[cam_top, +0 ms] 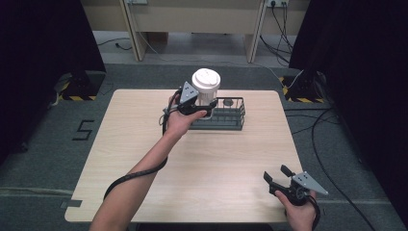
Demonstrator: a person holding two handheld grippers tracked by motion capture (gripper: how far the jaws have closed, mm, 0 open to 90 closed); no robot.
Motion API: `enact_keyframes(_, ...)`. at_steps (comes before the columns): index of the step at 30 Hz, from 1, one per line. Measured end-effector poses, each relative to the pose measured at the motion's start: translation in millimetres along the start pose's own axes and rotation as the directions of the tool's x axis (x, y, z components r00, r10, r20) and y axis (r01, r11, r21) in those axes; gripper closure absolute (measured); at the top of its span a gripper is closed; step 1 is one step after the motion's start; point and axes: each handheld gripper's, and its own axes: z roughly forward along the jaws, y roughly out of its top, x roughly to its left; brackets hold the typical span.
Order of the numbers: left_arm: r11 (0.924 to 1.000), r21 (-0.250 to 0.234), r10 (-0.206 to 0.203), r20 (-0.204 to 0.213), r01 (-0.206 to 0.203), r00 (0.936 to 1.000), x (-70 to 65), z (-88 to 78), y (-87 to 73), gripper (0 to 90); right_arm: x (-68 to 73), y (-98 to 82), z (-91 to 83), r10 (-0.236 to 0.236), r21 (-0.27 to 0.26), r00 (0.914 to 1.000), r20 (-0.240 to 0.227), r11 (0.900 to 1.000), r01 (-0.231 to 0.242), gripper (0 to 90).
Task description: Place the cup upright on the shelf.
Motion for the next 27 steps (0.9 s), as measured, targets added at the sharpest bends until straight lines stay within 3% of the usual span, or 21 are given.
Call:
enact_keyframes(8, 1.0000, 0.002, 0.000, -0.008, 0.000, 1.0000, 0.9, 19.2, 4.1, 17.4, -0.4, 0.1, 0.1, 0.002, 0.003, 1.0000, -0.005, 1.000, -0.002, 21.6)
enact_keyframes(27, 0.9990, 0.032, -0.030, -0.044, 0.031, 0.9986, 4.6, 57.7, -3.2, 17.3, 0.3, 0.3, 0.0, 0.005, 0.009, 0.9999, -0.011, 1.000, -0.004, 21.6)
